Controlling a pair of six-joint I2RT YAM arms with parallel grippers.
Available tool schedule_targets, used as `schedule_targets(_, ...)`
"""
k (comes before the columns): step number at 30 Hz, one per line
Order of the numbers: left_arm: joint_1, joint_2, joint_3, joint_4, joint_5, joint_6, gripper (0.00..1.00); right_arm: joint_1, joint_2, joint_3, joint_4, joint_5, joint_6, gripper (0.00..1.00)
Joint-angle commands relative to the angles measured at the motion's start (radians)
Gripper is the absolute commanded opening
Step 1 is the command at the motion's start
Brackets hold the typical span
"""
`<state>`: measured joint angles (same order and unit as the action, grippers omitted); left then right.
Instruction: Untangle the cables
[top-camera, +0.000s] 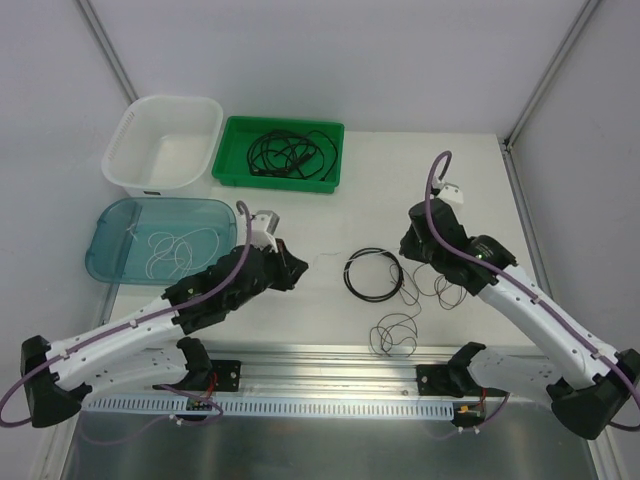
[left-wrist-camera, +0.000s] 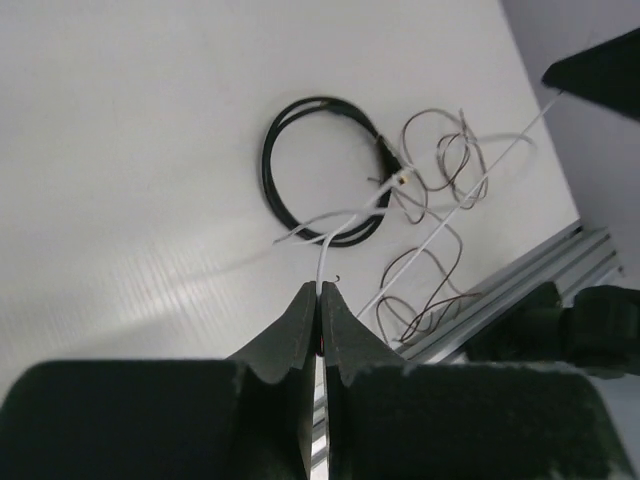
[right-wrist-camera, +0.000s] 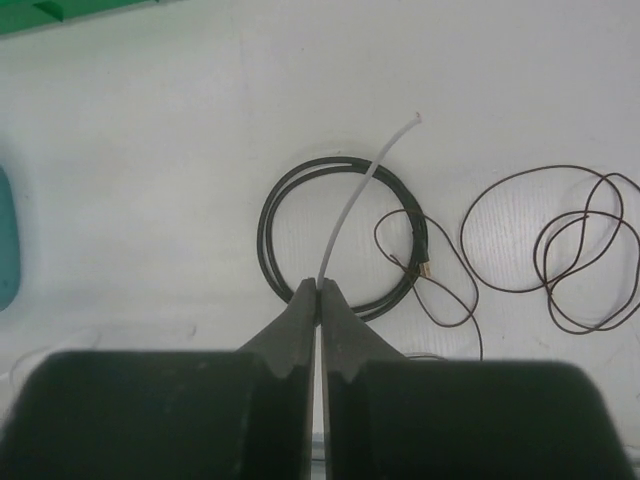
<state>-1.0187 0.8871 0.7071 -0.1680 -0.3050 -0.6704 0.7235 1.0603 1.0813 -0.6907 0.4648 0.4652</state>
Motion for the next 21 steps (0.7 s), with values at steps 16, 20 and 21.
schedule_targets(16, 0.174, 0.001, 0.394, -0.26, 0.207, 0.352, 0.0, -0.084, -0.011, 0.022, 0.007, -0.238, -0.207, 0.82)
schedule_targets(20, 0.233, 0.189, 0.57, -0.542, 0.069, 0.351, 0.0, -0.082, -0.066, 0.029, -0.012, -0.227, -0.234, 0.89)
schedule_targets(21, 0.233, 0.211, 0.628, -0.585, 0.06, 0.353, 0.0, -0.082, -0.075, 0.028, -0.016, -0.224, -0.237, 0.89)
